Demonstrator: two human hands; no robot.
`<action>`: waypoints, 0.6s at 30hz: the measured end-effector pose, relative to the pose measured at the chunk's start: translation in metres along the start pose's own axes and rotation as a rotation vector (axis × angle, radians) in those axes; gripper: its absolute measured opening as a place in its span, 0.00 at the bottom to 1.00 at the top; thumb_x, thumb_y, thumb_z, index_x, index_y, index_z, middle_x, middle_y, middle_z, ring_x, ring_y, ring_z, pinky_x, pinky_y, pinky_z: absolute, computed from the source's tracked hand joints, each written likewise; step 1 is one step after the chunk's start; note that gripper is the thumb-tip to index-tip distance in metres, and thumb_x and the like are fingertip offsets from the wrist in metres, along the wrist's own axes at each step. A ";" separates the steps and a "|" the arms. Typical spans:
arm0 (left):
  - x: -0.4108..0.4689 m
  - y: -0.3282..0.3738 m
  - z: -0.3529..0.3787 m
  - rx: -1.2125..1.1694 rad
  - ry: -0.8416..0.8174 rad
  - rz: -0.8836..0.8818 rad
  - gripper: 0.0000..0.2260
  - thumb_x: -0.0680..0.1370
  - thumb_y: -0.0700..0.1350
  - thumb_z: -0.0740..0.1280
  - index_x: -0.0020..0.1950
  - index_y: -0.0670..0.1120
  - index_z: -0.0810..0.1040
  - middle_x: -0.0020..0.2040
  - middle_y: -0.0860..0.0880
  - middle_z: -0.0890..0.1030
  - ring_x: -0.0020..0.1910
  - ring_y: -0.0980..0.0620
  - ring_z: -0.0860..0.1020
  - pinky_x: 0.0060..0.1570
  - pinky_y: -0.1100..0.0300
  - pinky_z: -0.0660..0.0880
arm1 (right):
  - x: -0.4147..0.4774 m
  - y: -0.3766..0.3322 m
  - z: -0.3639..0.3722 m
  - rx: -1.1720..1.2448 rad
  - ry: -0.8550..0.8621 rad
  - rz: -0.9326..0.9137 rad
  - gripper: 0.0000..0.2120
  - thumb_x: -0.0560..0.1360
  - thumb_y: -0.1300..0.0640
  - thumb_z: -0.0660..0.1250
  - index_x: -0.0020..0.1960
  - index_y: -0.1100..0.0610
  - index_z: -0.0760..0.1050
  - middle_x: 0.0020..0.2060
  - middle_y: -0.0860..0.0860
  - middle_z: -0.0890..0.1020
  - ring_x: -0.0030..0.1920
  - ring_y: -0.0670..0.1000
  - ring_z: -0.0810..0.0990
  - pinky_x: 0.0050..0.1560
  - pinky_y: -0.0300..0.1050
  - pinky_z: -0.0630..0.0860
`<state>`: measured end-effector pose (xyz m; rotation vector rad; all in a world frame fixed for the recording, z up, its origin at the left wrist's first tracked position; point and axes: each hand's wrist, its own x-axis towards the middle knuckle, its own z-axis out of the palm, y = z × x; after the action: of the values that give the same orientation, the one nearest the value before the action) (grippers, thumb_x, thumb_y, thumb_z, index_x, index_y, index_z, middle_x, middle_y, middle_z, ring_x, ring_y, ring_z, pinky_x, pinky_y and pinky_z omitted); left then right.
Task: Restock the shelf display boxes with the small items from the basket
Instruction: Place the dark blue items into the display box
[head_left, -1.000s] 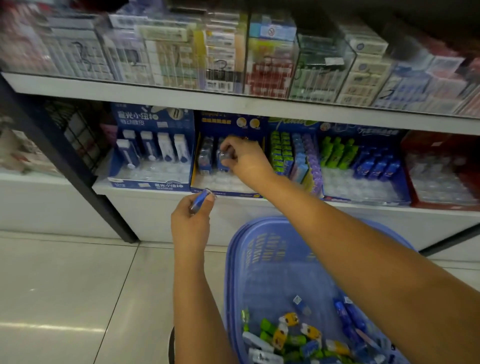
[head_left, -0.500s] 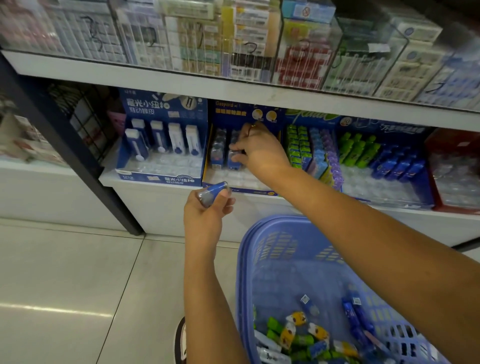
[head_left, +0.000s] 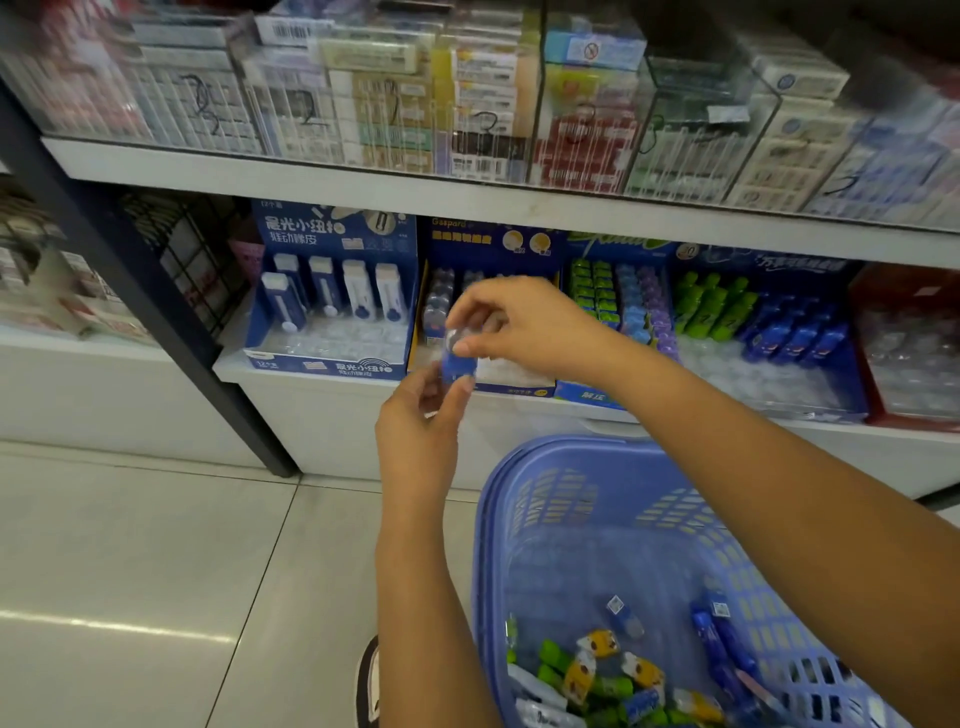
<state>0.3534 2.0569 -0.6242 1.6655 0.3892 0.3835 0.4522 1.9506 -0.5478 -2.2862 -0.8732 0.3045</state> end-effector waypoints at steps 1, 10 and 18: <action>0.000 0.000 0.001 -0.002 0.025 0.005 0.13 0.78 0.45 0.66 0.62 0.47 0.77 0.50 0.49 0.82 0.48 0.56 0.79 0.49 0.68 0.76 | 0.004 0.004 0.000 0.036 0.086 0.027 0.08 0.72 0.56 0.71 0.51 0.51 0.77 0.41 0.42 0.79 0.40 0.42 0.78 0.42 0.31 0.75; 0.002 -0.021 0.018 0.367 -0.024 0.059 0.20 0.79 0.40 0.64 0.71 0.42 0.69 0.72 0.47 0.66 0.71 0.51 0.65 0.69 0.60 0.62 | 0.040 0.008 0.029 -0.211 0.122 0.071 0.11 0.75 0.59 0.68 0.56 0.60 0.76 0.52 0.56 0.80 0.50 0.52 0.78 0.53 0.45 0.75; 0.006 -0.029 0.016 0.187 0.131 0.033 0.12 0.79 0.40 0.63 0.62 0.43 0.78 0.64 0.49 0.76 0.64 0.53 0.73 0.66 0.58 0.69 | 0.052 0.005 0.034 -0.290 0.045 0.090 0.13 0.76 0.59 0.66 0.60 0.60 0.75 0.57 0.56 0.79 0.56 0.54 0.77 0.57 0.45 0.73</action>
<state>0.3654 2.0495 -0.6544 1.8359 0.5082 0.4955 0.4790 1.9989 -0.5755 -2.5947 -0.8373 0.1731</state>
